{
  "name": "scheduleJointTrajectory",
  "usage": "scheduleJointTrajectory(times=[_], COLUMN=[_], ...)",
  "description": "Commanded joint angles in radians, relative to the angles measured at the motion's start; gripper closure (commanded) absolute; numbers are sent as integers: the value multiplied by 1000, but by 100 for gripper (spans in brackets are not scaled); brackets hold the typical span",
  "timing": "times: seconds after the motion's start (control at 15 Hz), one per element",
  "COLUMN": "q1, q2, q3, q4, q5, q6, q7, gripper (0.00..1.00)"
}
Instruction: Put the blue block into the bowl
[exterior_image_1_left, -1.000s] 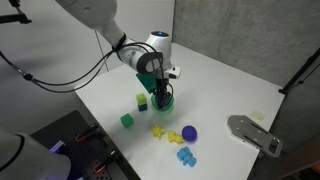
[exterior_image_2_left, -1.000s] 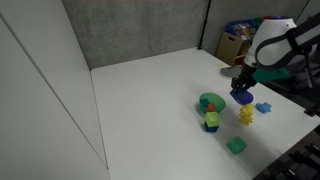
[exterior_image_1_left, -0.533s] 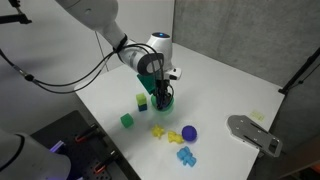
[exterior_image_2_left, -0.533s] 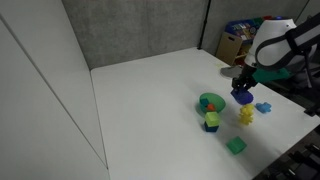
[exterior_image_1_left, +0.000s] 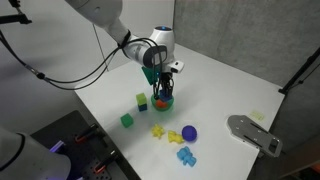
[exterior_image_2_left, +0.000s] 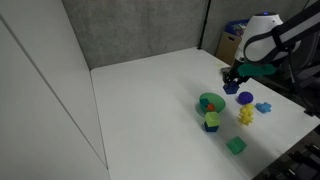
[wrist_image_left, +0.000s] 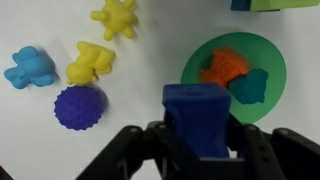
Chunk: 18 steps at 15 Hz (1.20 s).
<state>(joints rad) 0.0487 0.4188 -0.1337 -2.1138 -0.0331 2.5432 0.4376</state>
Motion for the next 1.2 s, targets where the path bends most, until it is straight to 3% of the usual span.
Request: scheduleJointTrajectory(times=[0.0, 0.27, 0.4, 0.47, 0.73, 1.13], q1=[32, 49, 56, 57, 45, -13], q2=[99, 194, 227, 238, 224, 119], q3=[-9, -7, -9, -8, 7, 53], q4=[130, 215, 240, 250, 242, 203], q5=[0, 7, 6, 8, 24, 90], q6=[-44, -29, -23, -22, -18, -52], q7=[65, 66, 55, 49, 16, -105], gripper=[79, 79, 29, 28, 1, 0])
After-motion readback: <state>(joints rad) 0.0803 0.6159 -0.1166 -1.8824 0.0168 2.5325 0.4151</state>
